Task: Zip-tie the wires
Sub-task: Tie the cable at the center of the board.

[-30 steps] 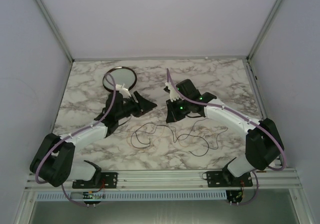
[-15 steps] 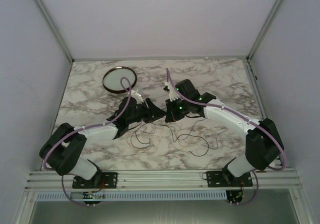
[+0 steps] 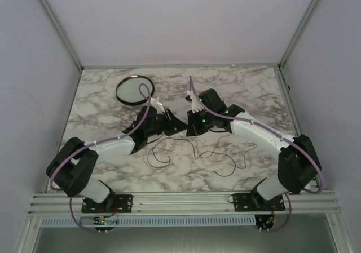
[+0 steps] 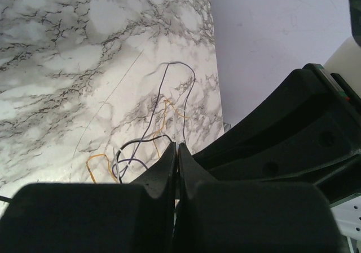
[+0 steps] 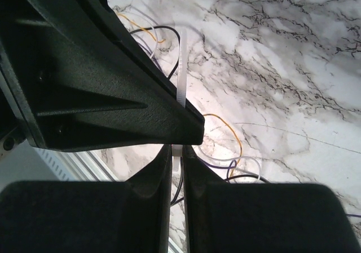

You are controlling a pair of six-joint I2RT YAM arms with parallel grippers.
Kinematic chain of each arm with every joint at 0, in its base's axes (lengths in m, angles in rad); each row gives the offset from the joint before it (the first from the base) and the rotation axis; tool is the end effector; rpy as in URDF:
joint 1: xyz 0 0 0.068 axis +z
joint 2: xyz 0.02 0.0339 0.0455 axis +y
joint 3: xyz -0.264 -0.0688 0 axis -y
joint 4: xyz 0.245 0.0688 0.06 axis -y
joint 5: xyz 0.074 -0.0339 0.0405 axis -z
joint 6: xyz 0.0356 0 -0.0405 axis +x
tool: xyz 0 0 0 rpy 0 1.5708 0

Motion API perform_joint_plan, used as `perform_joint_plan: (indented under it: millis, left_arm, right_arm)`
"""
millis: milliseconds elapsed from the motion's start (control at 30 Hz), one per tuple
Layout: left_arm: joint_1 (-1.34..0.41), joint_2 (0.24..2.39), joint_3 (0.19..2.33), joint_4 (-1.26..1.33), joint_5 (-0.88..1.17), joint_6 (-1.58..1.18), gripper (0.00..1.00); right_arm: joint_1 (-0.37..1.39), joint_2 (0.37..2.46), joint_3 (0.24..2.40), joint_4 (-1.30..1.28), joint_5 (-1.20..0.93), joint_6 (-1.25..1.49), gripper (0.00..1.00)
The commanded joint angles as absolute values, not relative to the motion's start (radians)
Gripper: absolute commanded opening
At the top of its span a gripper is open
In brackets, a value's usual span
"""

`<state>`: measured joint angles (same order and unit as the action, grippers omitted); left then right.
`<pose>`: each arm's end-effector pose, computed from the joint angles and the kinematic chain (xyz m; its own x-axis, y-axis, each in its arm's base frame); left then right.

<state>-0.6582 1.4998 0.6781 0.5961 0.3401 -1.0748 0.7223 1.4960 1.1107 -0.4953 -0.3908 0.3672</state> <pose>0.2434 -0.2032 0.2142 -0.8176 -0.4159 -0.3982 0.2412 0.3806 -0.8927 0.2296 0.2204 0.2578 -0.8248 -0.2843 -0.4888 -0.5327 0.6808 0.5027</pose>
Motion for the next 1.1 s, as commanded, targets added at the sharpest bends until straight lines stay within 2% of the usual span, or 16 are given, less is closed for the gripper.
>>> perform_joint_plan:
  millis: [0,467,1067]
  left_arm:
    - [-0.634,1.493,0.743,0.599,0.339,-1.048,0.00]
    - [-0.500,1.483,0.820,0.522,0.376,-0.996,0.00]
    - [-0.431,1.532,0.859,0.525,0.389,-0.978,0.00]
  right_arm:
    - [0.742,1.460,1.105,-0.488,-0.369,0.401,0.04]
    - [0.803,1.443,1.031,-0.394,-0.313,0.532,0.04]
    - [0.894,1.485,1.012,-0.374,-0.196,0.620,0.05]
